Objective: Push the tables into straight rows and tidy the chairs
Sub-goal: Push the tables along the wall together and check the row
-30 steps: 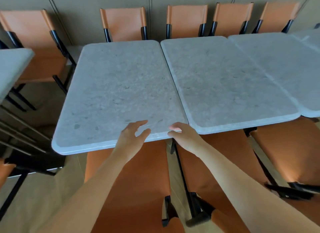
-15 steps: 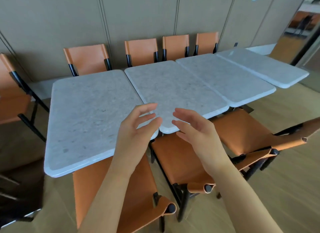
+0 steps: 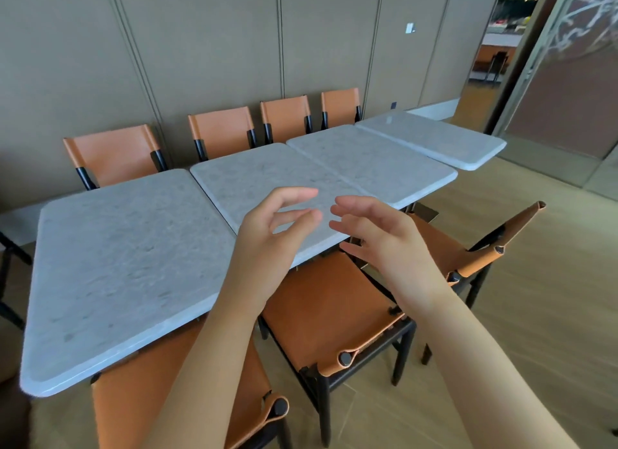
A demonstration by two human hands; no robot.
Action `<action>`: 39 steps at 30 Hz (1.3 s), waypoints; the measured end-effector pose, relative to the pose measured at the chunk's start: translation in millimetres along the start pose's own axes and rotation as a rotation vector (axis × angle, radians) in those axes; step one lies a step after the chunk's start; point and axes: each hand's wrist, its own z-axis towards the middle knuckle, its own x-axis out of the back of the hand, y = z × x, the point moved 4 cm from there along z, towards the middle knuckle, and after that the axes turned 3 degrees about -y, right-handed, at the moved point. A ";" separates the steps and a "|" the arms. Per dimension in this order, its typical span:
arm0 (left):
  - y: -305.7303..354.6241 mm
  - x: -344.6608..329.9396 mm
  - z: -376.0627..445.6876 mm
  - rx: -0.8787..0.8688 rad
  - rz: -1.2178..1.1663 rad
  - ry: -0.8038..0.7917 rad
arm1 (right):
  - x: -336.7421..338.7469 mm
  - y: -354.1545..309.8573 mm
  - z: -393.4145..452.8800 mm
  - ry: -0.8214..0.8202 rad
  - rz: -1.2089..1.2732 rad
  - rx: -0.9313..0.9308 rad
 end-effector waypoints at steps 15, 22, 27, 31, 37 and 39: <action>21.8 -206.3 54.0 0.003 -0.064 0.038 | 238.8 -9.5 11.4 0.003 -0.113 -0.033; 24.4 -269.4 88.4 0.013 -0.072 0.052 | 330.4 -16.2 26.8 0.052 -0.129 -0.004; 14.5 -309.3 114.2 0.041 -0.051 0.018 | 377.5 0.1 39.9 0.107 -0.102 -0.028; 8.7 -350.6 144.3 0.041 -0.043 -0.031 | 411.1 14.1 58.6 0.119 -0.108 -0.040; -7.6 -423.4 209.8 0.025 -0.059 -0.119 | 477.1 24.7 112.8 0.146 -0.132 -0.048; -13.0 -445.3 237.8 0.043 -0.062 -0.135 | 500.6 23.7 136.8 0.159 -0.135 -0.058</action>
